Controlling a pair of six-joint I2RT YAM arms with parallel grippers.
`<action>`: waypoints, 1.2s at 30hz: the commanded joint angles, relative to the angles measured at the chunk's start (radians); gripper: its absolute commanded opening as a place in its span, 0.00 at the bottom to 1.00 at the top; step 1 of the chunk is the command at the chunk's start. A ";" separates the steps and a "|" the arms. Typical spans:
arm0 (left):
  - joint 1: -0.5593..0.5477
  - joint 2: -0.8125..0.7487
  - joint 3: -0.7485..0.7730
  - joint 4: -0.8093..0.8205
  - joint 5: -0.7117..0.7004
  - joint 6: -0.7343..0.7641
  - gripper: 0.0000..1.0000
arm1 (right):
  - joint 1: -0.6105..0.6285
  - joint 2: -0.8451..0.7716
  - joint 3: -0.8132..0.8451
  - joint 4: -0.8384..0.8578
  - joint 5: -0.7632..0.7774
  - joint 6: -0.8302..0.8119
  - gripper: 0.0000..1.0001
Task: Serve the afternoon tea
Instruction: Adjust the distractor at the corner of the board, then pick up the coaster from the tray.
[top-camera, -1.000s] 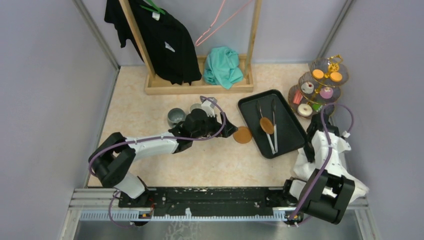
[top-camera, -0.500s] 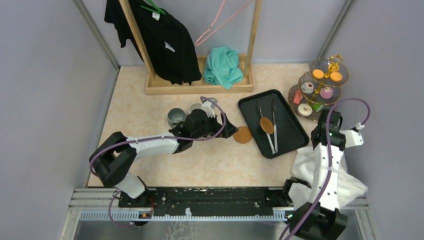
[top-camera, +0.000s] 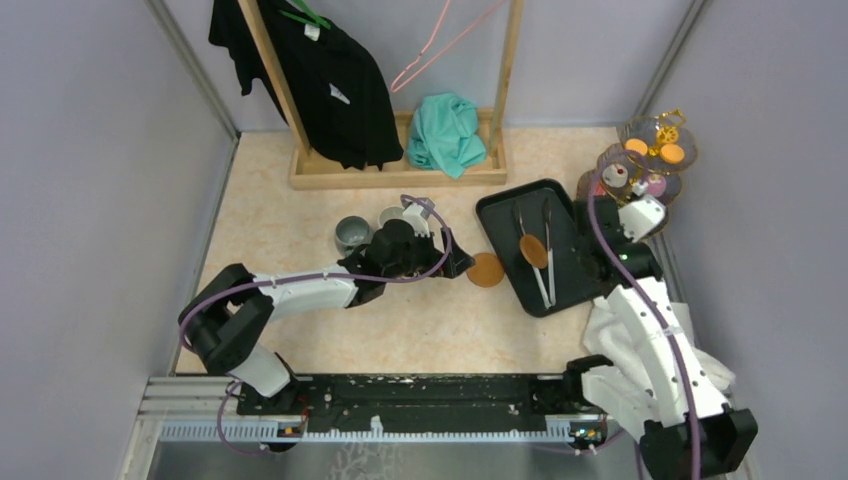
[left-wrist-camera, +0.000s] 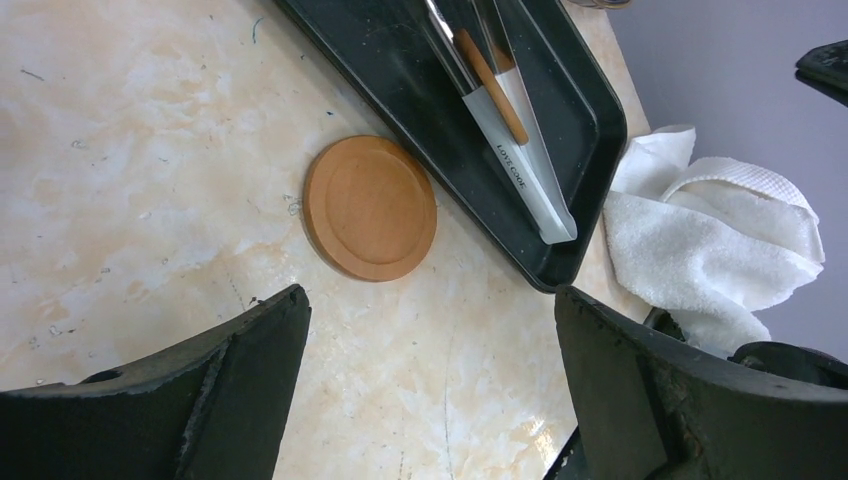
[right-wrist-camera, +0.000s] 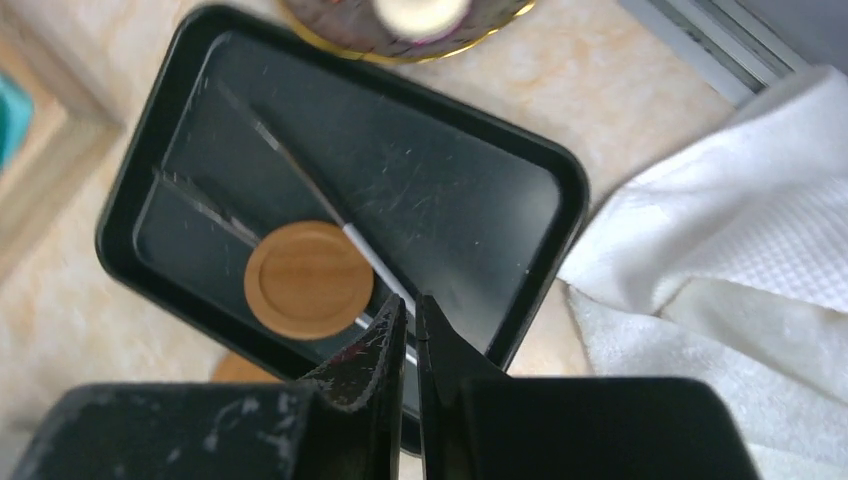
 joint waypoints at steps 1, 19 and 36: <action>0.006 -0.006 -0.009 -0.002 -0.016 0.015 0.96 | 0.164 0.071 0.063 0.102 0.104 -0.177 0.09; 0.007 -0.017 -0.038 -0.018 -0.064 0.040 0.98 | 0.346 0.372 0.077 0.328 0.080 -0.457 0.29; 0.009 -0.035 -0.076 0.008 -0.097 0.028 0.99 | 0.369 0.558 0.090 0.390 0.089 -0.513 0.35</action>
